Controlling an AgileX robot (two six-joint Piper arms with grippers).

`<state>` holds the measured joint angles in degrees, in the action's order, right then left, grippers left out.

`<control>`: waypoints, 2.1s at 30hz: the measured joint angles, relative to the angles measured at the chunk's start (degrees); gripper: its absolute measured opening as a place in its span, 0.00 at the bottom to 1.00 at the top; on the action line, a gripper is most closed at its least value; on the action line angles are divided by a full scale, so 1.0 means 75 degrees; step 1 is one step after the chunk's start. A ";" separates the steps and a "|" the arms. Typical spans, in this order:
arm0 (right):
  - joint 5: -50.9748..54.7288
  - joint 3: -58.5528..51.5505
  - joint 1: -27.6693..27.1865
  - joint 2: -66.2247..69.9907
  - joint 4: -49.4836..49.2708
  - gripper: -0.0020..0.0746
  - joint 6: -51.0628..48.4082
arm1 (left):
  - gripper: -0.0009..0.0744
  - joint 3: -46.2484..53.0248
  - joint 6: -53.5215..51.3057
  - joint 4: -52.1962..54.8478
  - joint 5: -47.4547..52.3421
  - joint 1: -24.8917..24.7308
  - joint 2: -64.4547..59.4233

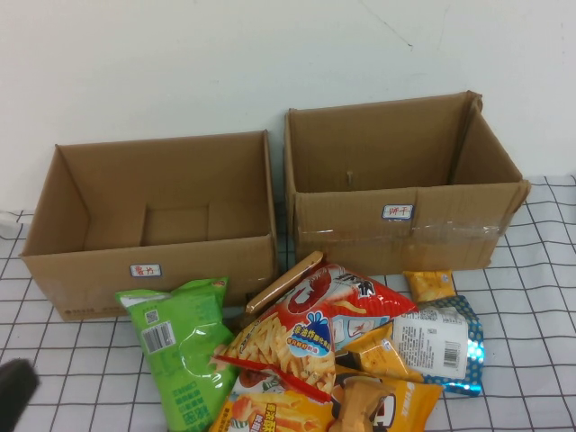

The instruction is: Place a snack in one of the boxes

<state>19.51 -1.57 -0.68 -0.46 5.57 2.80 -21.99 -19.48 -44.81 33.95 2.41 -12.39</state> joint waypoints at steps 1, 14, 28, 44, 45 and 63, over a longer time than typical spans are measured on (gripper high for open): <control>0.0000 0.0000 0.0000 0.0000 0.0000 0.02 0.0000 | 0.01 -0.0311 -0.0374 0.0078 0.0436 0.0000 -0.0402; 0.0000 0.0000 0.0000 0.0000 0.0000 0.03 0.0000 | 0.01 -0.3207 -0.2568 0.2197 0.1645 -0.2279 -0.4878; -0.0029 0.0000 0.0000 0.0000 -0.0016 0.03 0.0000 | 0.16 -0.4959 -0.0116 0.5779 0.1216 -0.5742 -0.8882; -0.0029 0.0000 0.0000 0.0000 -0.0029 0.02 0.0000 | 0.89 -0.7605 0.1017 0.5975 0.1250 -0.6184 -1.2285; -0.0029 0.0000 0.0000 0.0000 -0.0029 0.03 0.0000 | 0.89 -0.7732 0.1017 0.6021 0.1310 -0.6184 -1.2516; -0.0029 0.0000 0.0000 0.0000 -0.0029 0.03 0.0000 | 0.82 -0.8756 0.2210 0.7085 0.1785 -0.6200 -1.4377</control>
<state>19.29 -1.57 -0.68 -0.46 5.35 2.80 -87.66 -2.91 8.33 47.33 -44.09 -120.22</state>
